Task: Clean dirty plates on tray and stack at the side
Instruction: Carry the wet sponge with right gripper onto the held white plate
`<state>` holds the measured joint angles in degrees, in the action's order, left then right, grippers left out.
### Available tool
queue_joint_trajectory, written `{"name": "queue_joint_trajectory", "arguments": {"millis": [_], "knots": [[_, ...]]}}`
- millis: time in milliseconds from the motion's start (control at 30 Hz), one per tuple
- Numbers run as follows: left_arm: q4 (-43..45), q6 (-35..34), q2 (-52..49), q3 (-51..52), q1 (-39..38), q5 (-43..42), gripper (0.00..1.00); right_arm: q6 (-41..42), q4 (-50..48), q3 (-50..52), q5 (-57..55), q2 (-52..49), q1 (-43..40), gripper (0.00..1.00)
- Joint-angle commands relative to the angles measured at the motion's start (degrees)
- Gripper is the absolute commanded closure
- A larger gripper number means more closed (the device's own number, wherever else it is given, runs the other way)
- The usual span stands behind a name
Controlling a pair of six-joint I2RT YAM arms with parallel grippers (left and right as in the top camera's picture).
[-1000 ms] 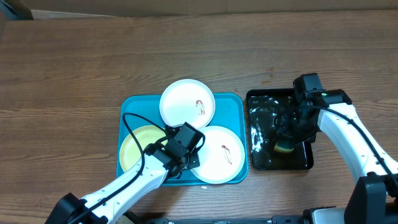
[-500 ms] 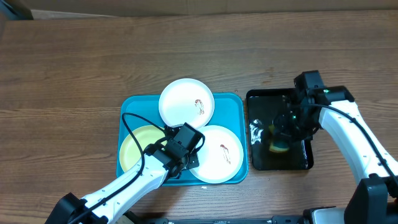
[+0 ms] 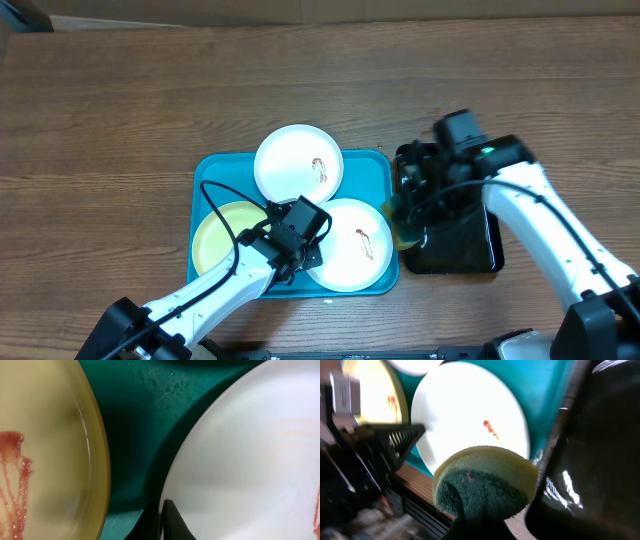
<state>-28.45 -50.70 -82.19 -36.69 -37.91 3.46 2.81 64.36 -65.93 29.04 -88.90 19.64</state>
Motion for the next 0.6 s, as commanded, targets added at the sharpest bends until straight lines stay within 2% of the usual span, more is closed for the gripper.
{"name": "queue_joint_trajectory", "arguments": {"millis": [0,200,567], "knots": [[-0.2,-0.5,-1.4,1.0,-0.3,-0.1,0.96,-1.0,-2.0,-0.4,-5.1,0.2,5.4,0.96],[-0.2,-0.3,-1.4,1.0,-0.3,-0.1,0.96,3.4,-7.4,3.2,-18.6,0.2,13.6,0.96],[0.0,-0.3,-1.4,1.0,-0.3,-0.1,0.96,3.4,-22.9,12.1,-25.6,0.0,19.5,0.96]]}}
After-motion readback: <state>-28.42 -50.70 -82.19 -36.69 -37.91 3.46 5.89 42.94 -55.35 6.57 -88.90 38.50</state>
